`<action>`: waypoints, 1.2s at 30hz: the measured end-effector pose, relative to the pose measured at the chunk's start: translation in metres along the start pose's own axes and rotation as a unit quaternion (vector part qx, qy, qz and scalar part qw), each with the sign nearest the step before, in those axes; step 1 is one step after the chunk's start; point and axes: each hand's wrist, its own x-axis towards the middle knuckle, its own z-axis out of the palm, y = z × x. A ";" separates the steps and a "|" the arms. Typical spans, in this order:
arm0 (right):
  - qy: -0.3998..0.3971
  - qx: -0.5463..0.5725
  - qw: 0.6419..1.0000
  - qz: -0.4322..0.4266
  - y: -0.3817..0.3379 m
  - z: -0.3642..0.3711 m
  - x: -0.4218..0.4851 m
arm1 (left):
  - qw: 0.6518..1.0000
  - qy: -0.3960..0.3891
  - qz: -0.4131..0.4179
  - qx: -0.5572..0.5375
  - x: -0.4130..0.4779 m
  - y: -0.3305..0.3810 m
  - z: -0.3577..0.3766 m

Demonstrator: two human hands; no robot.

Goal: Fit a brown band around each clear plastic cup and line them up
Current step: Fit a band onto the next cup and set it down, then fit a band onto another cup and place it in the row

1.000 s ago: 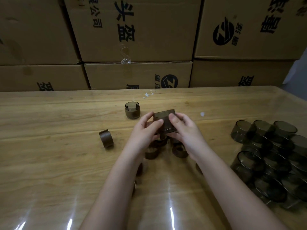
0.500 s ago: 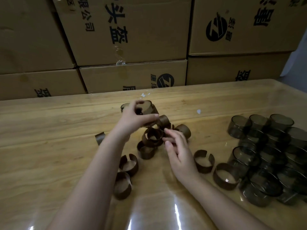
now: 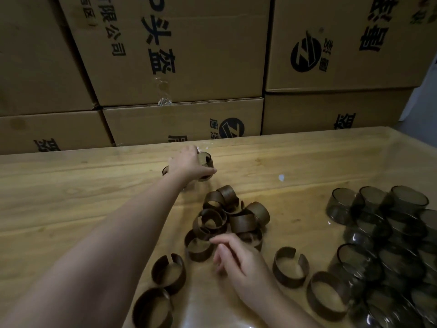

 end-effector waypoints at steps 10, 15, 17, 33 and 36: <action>-0.011 -0.018 0.999 -0.039 0.000 -0.001 0.004 | 0.990 -0.027 -0.015 0.135 0.023 -0.014 0.031; -0.007 0.003 1.000 -0.027 -0.001 0.000 0.001 | 0.997 -0.053 -0.044 -0.037 0.023 -0.024 0.015; -0.009 0.004 1.000 -0.027 -0.001 0.000 0.001 | 0.986 -0.027 -0.021 -0.161 0.021 -0.034 0.007; -0.007 -0.033 0.999 -0.035 -0.004 -0.001 -0.001 | 0.984 -0.047 0.166 0.044 0.004 -0.050 0.006; -0.009 -0.034 0.999 -0.035 -0.003 -0.001 -0.001 | 0.984 -0.042 0.167 0.052 0.003 -0.046 0.006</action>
